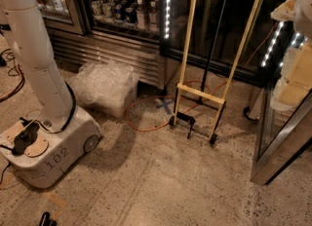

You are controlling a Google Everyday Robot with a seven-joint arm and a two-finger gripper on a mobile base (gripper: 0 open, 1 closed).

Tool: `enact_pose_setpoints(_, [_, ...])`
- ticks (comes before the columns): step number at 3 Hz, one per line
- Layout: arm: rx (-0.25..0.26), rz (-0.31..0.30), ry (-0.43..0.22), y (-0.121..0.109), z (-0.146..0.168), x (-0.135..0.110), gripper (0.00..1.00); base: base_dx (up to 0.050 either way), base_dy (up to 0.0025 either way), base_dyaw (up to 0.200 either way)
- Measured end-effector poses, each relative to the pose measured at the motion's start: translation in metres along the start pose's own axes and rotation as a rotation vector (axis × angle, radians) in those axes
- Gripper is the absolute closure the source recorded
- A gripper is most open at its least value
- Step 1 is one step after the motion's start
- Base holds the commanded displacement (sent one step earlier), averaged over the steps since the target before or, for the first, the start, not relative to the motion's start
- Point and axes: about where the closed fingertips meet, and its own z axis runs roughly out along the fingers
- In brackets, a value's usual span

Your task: Close left fridge door

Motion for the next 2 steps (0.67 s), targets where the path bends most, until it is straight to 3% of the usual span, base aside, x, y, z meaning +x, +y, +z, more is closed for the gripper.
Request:
enact_pose_setpoints(1, [0.019,0.026,-0.006,-0.038,-0.002,-0.004,0.0,0.0,0.0,0.0])
enact_pose_setpoints(2, [-0.024,0.056,-0.004,-0.072,0.031,-0.001,0.0,0.0,0.0,0.0])
